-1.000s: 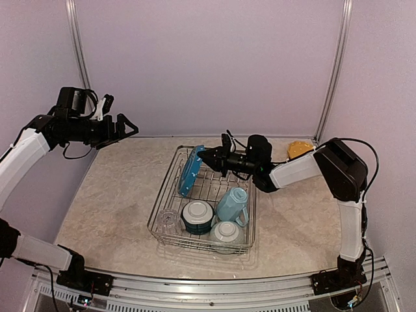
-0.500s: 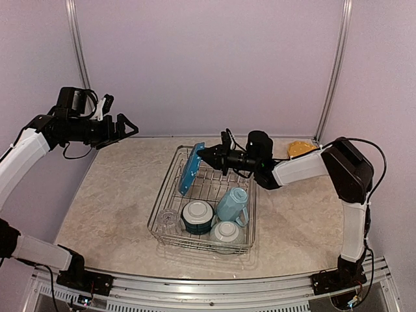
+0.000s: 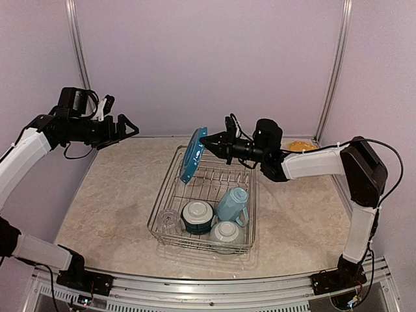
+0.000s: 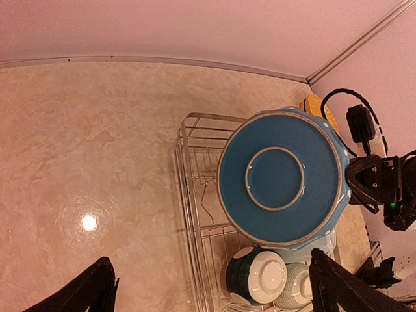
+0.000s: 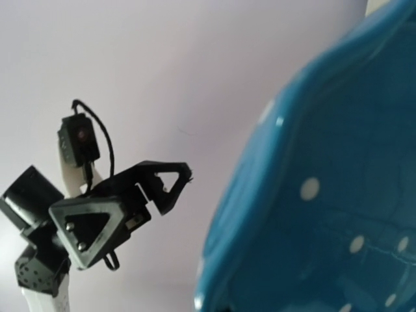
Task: Unload the mixed dishes from the dish rack
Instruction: Grab the plate from the dish rack, then place the plate with another plate.
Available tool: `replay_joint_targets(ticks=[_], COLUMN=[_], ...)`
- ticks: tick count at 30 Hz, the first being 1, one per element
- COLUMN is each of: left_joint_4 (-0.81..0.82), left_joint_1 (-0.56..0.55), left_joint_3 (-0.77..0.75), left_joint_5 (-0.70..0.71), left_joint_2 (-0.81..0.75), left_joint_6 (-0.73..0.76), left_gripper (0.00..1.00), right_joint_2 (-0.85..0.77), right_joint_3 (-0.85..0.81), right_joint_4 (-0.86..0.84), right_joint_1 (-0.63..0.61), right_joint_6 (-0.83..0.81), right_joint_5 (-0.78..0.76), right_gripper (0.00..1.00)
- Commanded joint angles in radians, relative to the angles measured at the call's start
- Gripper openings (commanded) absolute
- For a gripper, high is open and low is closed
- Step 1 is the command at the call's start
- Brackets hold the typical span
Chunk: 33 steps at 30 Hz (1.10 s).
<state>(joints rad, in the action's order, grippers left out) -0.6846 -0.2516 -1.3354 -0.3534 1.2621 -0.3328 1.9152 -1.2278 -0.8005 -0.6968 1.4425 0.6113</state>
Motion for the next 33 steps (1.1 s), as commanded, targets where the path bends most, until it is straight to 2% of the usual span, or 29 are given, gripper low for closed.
replay_joint_targets(ticks=[1,9,16,25,33], left_joint_4=[-0.02,-0.02,-0.02,-0.018,-0.018], left_joint_1=[0.006,0.006,0.007,0.007,0.008], left_joint_3=[-0.015,-0.014,-0.014,-0.015,-0.014], left_joint_5=[-0.004,-0.004,-0.007,-0.011,-0.011], left_joint_2=[0.006,0.007,0.006,0.01,0.008], left_joint_6=[0.001,0.001,0.001,0.0,-0.001], left_gripper=[0.99,0.99,0.99,0.99,0.99], right_joint_2=[-0.117,-0.216,-0.335,-0.449,-0.488], right_joint_3=[-0.059,-0.095,-0.13,-0.096,-0.221], right_joint_4=[-0.056,0.19,0.535,0.685,0.994], right_joint_1=[-0.003,0.015,0.041,0.088,0.153], right_joint_6=[-0.111,-0.338,-0.603,-0.718,-0.88], right_joint_5=[0.023,-0.002,-0.152,-0.281,-0.529], right_gripper=[0.0,0.0,0.0,0.0,0.0])
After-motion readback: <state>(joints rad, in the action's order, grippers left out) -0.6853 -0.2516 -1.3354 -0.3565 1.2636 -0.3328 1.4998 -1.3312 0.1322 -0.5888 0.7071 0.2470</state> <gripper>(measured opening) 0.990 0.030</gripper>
